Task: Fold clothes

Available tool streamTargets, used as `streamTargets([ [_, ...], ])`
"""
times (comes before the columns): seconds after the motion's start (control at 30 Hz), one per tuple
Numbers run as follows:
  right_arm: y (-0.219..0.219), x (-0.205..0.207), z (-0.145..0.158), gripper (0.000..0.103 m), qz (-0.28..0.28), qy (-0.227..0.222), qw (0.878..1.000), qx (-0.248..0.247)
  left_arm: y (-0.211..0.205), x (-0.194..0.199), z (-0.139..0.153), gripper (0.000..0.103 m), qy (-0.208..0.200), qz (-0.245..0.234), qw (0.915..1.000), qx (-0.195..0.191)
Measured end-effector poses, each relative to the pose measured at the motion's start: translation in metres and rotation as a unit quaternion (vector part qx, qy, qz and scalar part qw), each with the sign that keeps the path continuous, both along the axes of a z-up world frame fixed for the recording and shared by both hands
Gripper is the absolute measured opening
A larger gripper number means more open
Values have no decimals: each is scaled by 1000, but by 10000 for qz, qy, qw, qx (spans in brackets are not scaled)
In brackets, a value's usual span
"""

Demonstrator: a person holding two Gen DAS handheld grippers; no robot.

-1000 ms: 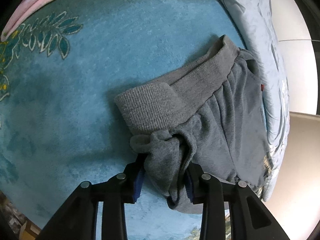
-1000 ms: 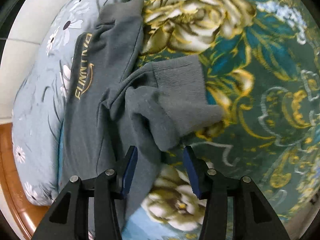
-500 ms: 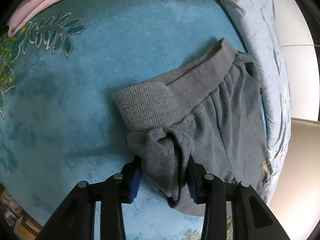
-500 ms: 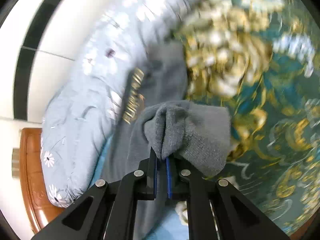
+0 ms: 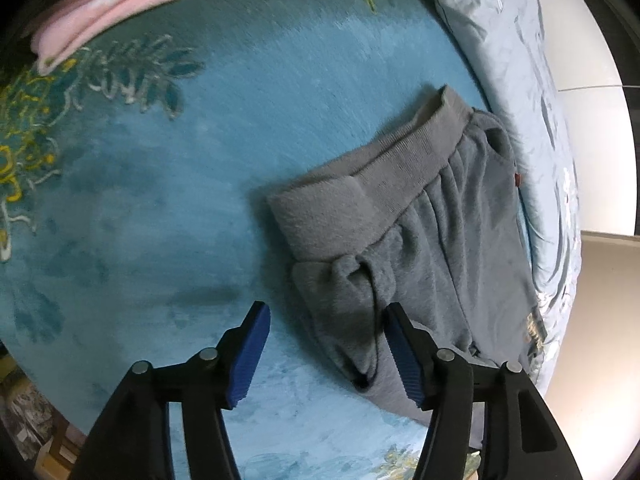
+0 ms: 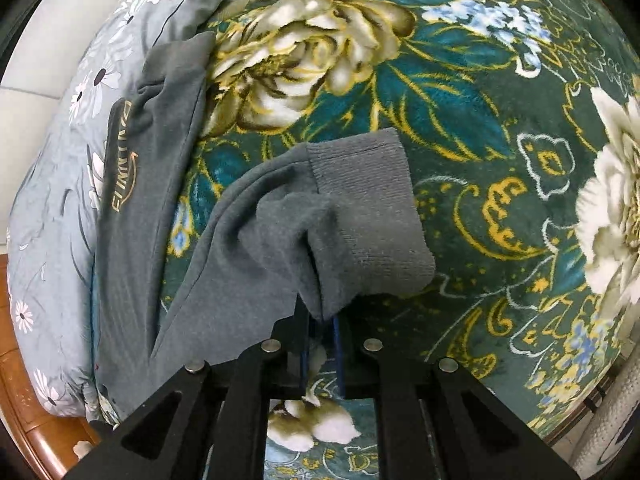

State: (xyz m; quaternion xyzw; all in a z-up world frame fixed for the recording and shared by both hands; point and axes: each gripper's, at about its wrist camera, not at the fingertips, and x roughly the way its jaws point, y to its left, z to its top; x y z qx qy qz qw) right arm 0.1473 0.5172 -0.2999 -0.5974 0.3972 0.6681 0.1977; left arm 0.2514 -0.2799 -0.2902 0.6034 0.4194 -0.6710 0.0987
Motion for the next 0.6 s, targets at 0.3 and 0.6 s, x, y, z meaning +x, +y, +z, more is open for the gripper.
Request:
streamTargets([
  [0.3,-4,-18,0,9,158,-117,9998,43,7,-28,-17,67,58,299,9995,102],
  [0.6,-8,-23,7,9,225,-211,9995,57,10,-24,2,17,285,144,9992,-224],
])
